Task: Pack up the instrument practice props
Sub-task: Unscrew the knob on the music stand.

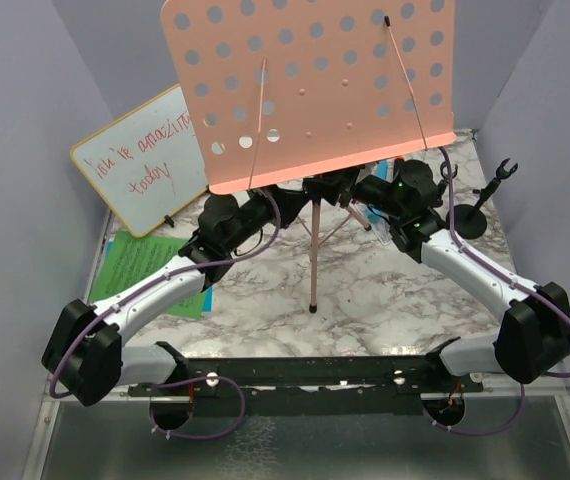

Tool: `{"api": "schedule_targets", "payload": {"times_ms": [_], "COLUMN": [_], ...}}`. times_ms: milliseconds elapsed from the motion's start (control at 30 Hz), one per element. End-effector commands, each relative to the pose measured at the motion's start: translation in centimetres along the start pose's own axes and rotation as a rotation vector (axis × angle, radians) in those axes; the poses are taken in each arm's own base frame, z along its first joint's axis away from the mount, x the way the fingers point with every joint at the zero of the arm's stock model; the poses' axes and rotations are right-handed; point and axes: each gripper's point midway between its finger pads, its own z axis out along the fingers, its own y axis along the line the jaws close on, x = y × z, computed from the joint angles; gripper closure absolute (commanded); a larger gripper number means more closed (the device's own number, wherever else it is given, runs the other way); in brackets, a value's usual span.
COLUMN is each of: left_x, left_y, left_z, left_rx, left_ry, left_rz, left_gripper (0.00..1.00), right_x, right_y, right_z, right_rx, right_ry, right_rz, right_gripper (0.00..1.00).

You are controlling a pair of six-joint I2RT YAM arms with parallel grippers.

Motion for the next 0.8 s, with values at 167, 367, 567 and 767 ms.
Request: {"api": "schedule_targets", "payload": {"times_ms": [167,367,567,767], "left_x": [0.8,-0.2,-1.2,-2.7], "left_y": [1.8,2.5,3.2,2.7], "left_z": [1.2,0.7,-0.2,-0.5], "left_rx": [-0.109,-0.133,-0.135,-0.093], "left_ry": [0.009,-0.061,-0.100,-0.106], "left_rz": [-1.151,-1.261,-1.049,-0.848], "left_gripper": [1.00,1.00,0.77,0.56], "right_x": [8.7,8.8,8.9,8.8], "right_y": [4.1,3.8,3.8,3.9], "right_z": [-1.2,-1.2,-1.2,-1.2], "right_rx": [-0.140,-0.128,-0.129,-0.132], "right_ry": [0.262,0.270,0.272,0.272], "right_rz": [0.173,0.173,0.174,0.175], "right_gripper": [0.99,0.99,0.99,0.99]}}
